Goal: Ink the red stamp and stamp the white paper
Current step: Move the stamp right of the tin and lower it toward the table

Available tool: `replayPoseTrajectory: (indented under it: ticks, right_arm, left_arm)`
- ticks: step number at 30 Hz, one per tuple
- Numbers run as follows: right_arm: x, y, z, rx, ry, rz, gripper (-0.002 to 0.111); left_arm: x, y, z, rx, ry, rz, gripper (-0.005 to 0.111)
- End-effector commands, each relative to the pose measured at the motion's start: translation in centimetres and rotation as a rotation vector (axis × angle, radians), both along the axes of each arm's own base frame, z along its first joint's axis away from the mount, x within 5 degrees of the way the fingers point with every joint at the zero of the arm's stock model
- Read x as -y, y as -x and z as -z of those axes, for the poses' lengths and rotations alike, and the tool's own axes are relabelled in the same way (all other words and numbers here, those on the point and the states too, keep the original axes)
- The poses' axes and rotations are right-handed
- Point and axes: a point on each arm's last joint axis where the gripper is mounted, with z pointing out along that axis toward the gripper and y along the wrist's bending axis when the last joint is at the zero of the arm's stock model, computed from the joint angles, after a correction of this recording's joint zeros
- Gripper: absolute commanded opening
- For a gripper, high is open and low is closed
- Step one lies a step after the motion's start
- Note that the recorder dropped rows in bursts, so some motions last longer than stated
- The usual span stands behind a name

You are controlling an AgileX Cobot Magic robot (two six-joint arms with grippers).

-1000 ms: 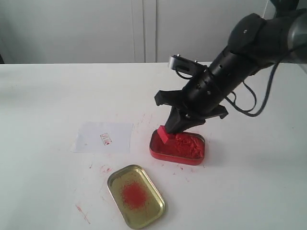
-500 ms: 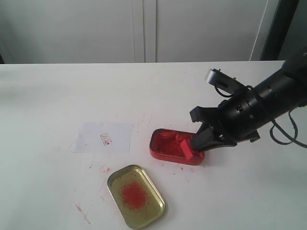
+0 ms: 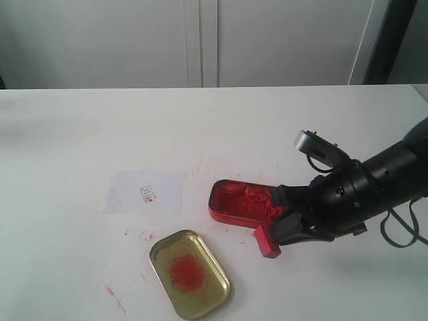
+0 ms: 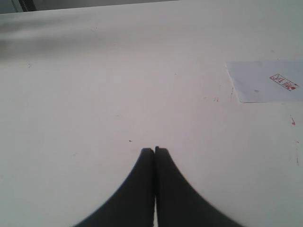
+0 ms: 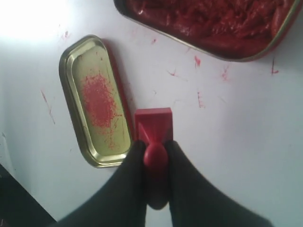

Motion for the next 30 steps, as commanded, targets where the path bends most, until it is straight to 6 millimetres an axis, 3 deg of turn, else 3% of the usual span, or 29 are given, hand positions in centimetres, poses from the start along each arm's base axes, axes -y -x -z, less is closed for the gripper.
replayPoseTrajectory:
  ticks: [1, 13, 30]
  right_arm:
    - [0.2, 0.7, 0.5, 0.009, -0.03, 0.01, 0.0]
    - [-0.5, 0.6, 3.5, -0.076, -0.111, 0.007, 0.0]
    - [-0.6, 0.4, 5.0, -0.126, -0.125, 0.027, 0.003]
  left_arm:
    - [0.0, 0.0, 0.1, 0.003, 0.005, -0.001, 0.0]
    - [0.0, 0.0, 0.1, 0.003, 0.005, -0.001, 0.0]
    - [0.0, 0.0, 0.1, 0.003, 0.005, -0.001, 0.0]
